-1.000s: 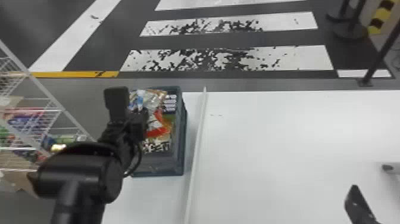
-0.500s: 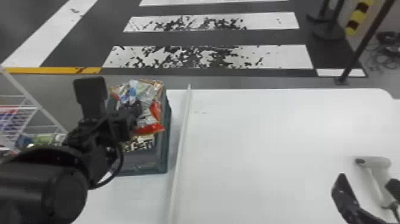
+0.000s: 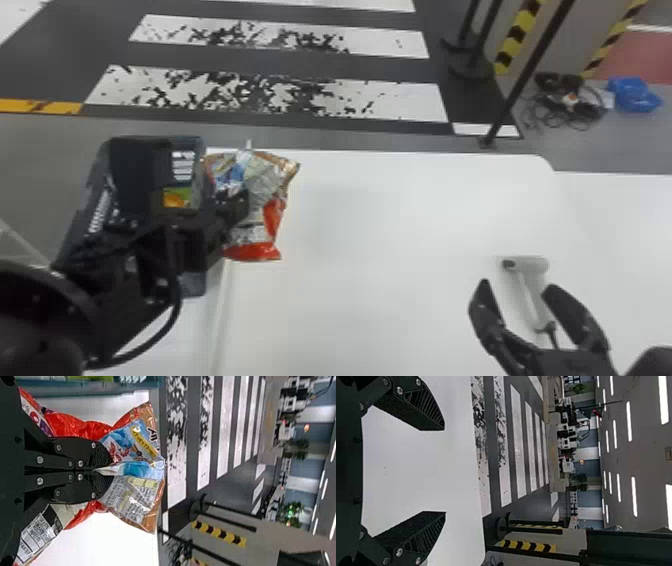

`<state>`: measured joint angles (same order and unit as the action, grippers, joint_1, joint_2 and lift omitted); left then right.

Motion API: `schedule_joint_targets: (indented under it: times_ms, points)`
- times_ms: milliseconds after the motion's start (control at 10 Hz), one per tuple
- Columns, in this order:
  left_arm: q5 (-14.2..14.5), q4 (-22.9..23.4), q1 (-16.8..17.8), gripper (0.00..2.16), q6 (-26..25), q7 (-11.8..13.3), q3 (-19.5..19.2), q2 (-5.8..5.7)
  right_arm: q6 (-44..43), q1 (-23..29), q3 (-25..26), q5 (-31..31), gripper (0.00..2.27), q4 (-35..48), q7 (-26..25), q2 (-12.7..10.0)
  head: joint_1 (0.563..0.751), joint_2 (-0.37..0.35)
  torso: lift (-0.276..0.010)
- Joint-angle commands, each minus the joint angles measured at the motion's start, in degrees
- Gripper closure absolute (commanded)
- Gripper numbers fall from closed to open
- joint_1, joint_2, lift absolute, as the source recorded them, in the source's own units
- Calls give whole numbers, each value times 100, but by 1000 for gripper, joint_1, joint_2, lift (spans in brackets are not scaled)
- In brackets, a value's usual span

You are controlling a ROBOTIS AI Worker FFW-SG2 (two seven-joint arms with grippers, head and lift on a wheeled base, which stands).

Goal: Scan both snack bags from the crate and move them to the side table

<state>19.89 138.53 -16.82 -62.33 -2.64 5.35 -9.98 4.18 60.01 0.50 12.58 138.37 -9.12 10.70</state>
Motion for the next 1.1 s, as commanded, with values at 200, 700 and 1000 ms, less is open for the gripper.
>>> schedule_joint_targets:
  times_ms: [200,700,1000]
  points:
    - [-1119,-713,91,1892,190,387,1372,14,-36,-25,-24,8,181,-3,-2,-6,695,-248,-29]
    - [-1735,-2251,293,1889,1632,721,2444,14,-159,-34,-94,8,181,32,7,-24,695,-350,-29]
    - [-1972,-2928,399,1885,2335,1072,2849,14,-387,-25,-173,-1,181,50,7,-24,695,-350,-29]
